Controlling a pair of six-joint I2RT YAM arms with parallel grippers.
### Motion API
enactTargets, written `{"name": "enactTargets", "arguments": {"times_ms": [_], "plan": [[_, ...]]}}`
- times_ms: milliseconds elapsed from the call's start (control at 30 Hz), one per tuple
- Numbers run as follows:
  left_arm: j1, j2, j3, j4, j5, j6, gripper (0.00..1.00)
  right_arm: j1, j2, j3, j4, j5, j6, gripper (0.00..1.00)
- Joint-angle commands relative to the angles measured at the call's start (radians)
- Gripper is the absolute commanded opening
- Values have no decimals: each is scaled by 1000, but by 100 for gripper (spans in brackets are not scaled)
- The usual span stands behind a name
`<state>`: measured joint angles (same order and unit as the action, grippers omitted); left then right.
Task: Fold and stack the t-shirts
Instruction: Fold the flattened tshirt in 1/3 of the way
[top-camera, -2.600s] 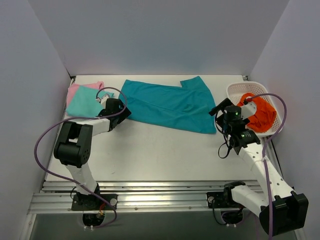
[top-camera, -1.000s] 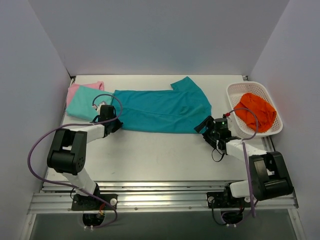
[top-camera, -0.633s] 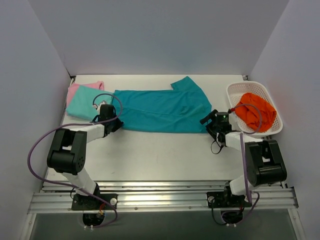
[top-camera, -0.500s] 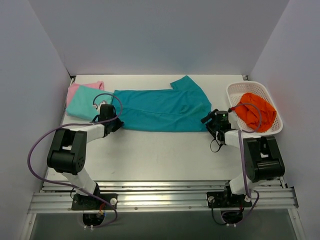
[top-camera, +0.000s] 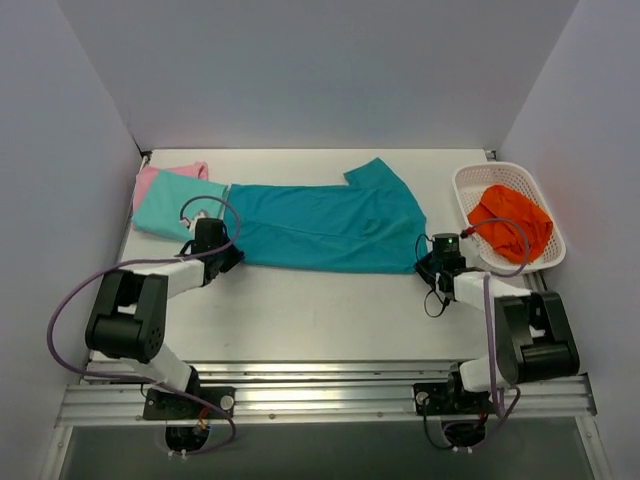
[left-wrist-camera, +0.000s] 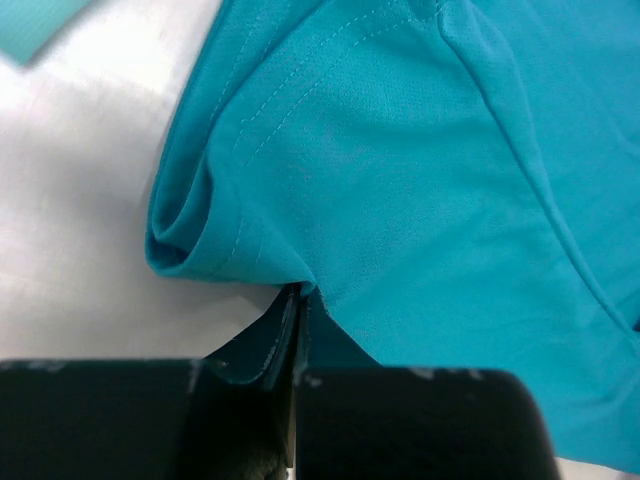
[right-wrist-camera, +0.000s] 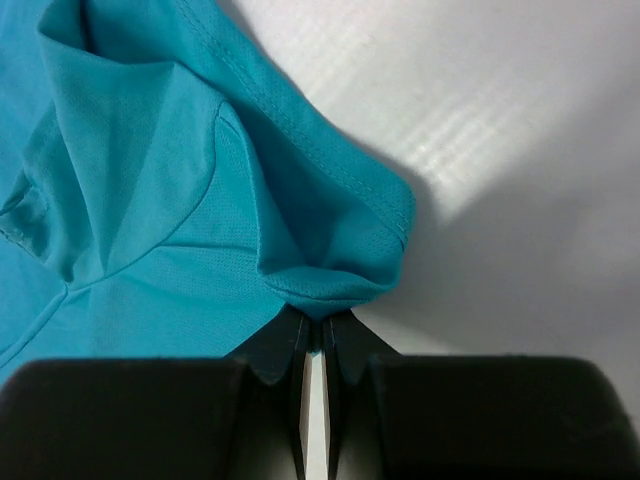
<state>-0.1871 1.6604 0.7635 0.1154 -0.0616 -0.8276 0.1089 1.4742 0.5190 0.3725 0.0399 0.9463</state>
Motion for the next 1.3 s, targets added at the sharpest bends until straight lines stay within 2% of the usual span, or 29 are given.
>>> {"name": "enactTargets", "arguments": {"times_ms": [0,100,133,233,400,467,533,567,600,633,700,733,800,867,967,1000,1067,1133,1200,1233,1267], "plan": [[-18,-146,-71,27,-26,-60,2,-5,-155,-11,-213,106,9,0],[-55,-269,-113,-26,-87,-100,2,-3,-384,-2,-375,193,11,0],[-86,-302,-134,-63,-99,-113,2,-5,-429,1,-470,210,11,0],[-133,-433,-165,-153,-122,-126,2,-8,-591,21,-608,258,5,0],[-176,-661,-245,-276,-132,-156,2,-8,-738,30,-756,275,-3,0],[-186,-744,-266,-325,-115,-163,2,-9,-764,23,-793,249,-6,4],[-193,-790,-271,-390,-100,-168,2,-9,-776,16,-814,227,-15,28],[-198,-829,-271,-404,-93,-165,3,-11,-781,10,-820,206,-18,49],[-206,-847,-273,-420,-83,-163,6,-8,-787,6,-823,189,-21,89],[-209,-864,-273,-456,-72,-163,21,-8,-804,1,-831,174,-21,99],[-221,-916,-279,-480,-43,-166,46,-8,-824,6,-853,166,-6,100],[-224,-935,-277,-505,-29,-172,72,-8,-847,12,-871,164,-1,100],[-238,-984,-273,-531,2,-176,88,-8,-882,61,-897,189,-1,100],[-239,-1025,-244,-588,6,-176,95,-8,-900,101,-926,205,-9,100],[-241,-1071,-176,-641,16,-157,98,-8,-901,168,-925,241,-14,100],[-241,-1076,-161,-646,-6,-153,94,-8,-879,177,-907,238,-20,100],[-238,-1062,-130,-617,-30,-134,94,-8,-841,191,-821,219,-29,100],[-236,-1019,-110,-539,-85,-90,94,-8,-744,191,-689,145,-49,100],[-229,-917,-86,-467,-109,-53,94,-6,-659,191,-574,88,-72,100],[-227,-871,-76,-394,-141,-23,94,-6,-561,191,-472,48,-76,100],[-212,-770,-66,-367,-147,-12,94,-6,-507,217,-436,46,-81,100]]}}
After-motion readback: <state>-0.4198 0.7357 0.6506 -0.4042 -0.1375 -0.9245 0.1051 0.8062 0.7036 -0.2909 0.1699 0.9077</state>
